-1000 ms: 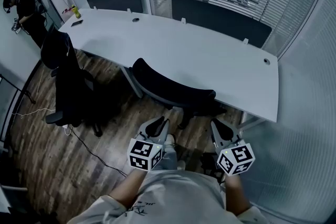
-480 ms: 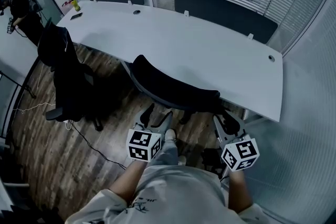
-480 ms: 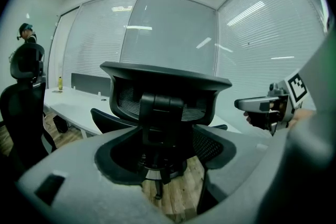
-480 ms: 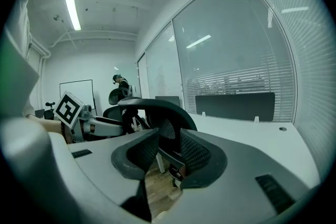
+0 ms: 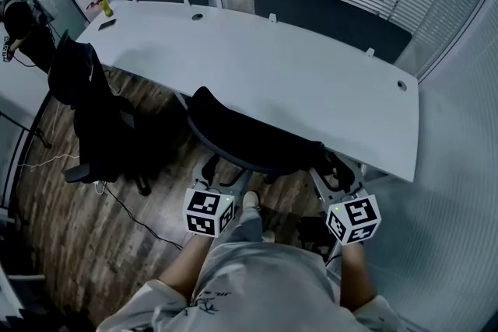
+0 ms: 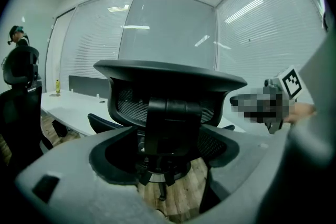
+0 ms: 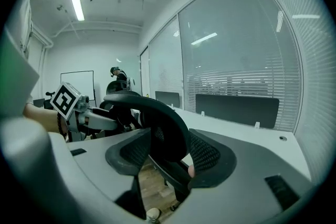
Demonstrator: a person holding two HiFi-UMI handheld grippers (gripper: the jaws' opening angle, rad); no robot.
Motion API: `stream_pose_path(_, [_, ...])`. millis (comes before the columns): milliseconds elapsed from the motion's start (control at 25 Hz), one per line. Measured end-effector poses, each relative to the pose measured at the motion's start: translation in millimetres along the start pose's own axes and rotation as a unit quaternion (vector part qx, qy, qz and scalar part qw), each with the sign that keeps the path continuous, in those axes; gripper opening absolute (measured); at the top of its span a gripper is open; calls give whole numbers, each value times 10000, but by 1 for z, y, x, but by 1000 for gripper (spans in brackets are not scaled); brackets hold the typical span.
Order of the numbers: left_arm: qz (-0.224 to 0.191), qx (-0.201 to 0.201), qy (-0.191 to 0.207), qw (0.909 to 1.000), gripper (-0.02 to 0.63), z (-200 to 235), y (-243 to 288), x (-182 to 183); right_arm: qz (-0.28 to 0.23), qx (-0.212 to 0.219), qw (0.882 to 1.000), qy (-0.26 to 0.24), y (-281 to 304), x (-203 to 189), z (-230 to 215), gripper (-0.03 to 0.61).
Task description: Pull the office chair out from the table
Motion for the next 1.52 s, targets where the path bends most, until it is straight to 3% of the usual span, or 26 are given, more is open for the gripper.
stream_pose_path(280, [145,-175,-60,9997,345,-4,16,1,205,176,9995,-169,17,5,-6,210])
stream_pose_path(520, [132,-204,144,9996,339,-6,22,2,440,458,9972,-388,37,3,-10,216])
stream_pose_path(1520, [223,-373,323,9985,333,-20,16,-8,746,587,9931,-682,37,-10,-8,213])
Point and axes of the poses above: the fingertips, and each gripper's own axes: y forward along the fingers, z to its left, x out of its top, the point moved 1 cm from there along -y, backward along the fingers, and after that the axes turned 10 degrees about x, right-handed, at the moved point
